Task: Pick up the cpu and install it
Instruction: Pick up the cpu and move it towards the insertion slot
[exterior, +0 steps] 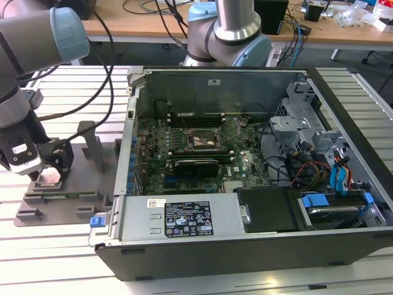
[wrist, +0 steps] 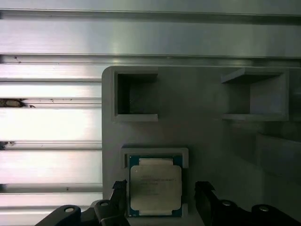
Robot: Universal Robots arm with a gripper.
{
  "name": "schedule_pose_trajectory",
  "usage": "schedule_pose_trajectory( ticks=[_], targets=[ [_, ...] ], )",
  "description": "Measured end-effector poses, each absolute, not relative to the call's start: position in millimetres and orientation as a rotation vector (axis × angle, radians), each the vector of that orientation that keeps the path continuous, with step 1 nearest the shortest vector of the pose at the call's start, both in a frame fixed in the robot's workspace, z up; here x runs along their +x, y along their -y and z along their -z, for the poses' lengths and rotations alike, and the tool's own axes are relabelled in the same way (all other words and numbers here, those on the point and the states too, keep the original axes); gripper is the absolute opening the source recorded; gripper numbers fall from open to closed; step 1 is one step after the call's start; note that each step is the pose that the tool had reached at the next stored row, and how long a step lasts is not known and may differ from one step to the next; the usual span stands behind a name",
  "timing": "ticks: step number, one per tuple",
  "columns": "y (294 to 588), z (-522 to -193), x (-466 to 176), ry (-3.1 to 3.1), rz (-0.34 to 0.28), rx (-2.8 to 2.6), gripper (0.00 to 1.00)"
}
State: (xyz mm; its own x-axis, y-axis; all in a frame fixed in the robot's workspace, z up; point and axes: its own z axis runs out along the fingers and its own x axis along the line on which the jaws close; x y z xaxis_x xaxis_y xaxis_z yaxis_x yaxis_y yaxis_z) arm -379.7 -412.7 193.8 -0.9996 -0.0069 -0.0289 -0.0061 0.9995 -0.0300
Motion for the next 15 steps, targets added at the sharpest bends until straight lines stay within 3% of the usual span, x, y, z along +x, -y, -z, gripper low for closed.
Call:
schedule_pose_trajectory(
  ticks=[15],
  targets=[
    [411.1, -189.9, -385.8, -3.112, 0.046, -0.026, 0.69]
  ],
)
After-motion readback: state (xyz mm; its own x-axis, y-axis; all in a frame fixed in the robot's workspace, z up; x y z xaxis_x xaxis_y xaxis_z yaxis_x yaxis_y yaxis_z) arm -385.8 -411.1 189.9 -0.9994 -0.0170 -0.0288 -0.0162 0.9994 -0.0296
